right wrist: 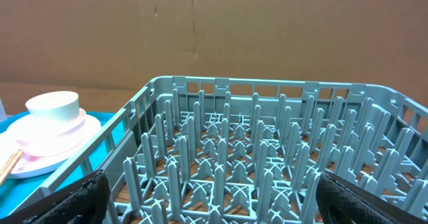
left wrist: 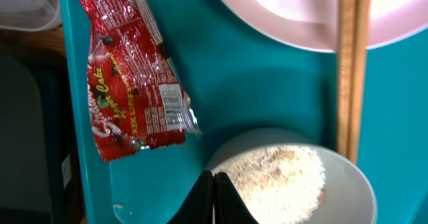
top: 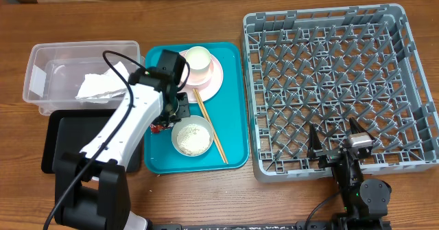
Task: Sort waste into correct bins and load items into the dishwasher
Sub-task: 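Move the left gripper to the red snack wrapper and grasp it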
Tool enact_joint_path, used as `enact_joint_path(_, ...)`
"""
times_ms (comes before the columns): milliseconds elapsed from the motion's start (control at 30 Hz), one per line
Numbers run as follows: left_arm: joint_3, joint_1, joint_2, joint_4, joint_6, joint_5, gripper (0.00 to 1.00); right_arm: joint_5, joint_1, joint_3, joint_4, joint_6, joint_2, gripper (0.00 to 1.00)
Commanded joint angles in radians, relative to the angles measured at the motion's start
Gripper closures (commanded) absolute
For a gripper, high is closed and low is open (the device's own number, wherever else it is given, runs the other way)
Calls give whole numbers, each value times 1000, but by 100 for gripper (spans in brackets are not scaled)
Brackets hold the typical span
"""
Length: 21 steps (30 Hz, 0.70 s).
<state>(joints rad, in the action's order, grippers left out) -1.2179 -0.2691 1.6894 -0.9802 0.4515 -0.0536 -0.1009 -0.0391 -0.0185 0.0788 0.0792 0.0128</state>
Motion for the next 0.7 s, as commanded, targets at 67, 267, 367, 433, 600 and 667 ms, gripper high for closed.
enact_joint_path(67,59,-4,-3,72,93,-111,86,-6,4,11,-5,3,-10,0)
enact_joint_path(267,84,-5,1,129,97,-142,72,-6,4,11,-5,3,-10,0)
enact_joint_path(367,84,-4,9,139,101,-150,70,-6,4,11,-5,3,-10,0)
enact_joint_path(433,84,-5,20,149,116,-167,69,-6,4,11,-5,3,-10,0)
enact_joint_path(600,84,-5,60,170,118,-167,68,-6,4,11,-5,3,-10,0)
enact_joint_path(667,84,-3,82,177,118,-168,68,-6,4,11,-5,3,-10,0)
